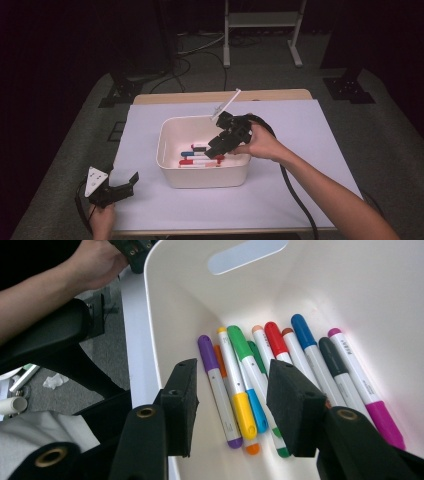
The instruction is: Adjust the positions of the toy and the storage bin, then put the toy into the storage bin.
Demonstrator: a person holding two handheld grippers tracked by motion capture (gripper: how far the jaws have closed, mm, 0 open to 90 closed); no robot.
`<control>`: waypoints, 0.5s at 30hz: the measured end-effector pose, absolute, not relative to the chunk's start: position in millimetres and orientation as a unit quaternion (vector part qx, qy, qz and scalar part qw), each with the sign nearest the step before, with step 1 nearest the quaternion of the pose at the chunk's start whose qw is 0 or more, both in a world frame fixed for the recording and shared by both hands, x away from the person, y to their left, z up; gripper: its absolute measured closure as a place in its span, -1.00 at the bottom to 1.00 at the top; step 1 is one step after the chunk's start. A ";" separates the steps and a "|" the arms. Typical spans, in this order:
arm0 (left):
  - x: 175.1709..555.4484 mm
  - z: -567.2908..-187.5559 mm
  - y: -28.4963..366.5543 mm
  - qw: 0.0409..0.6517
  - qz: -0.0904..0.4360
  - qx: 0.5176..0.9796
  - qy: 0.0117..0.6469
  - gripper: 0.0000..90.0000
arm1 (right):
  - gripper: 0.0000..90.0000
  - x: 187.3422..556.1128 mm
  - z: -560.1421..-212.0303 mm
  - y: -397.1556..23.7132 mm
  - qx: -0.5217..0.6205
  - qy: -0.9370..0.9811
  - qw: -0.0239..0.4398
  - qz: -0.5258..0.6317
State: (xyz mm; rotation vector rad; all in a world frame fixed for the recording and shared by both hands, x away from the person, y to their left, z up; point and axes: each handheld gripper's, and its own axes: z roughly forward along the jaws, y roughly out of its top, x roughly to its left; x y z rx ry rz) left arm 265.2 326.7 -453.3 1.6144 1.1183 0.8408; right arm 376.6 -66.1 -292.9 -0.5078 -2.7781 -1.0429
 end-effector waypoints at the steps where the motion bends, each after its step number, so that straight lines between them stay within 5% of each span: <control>1: 265.2 -453.3 326.8 0.482 0.345 0.662 0.459 -0.99 | 0.19 375.4 -290.6 -69.2 -0.170 -0.920 0.065 -0.346; 15: 264.5 -453.4 326.6 0.484 0.345 0.661 0.458 -0.99 | 0.10 361.9 -269.0 -132.6 -0.207 -0.894 0.038 -0.395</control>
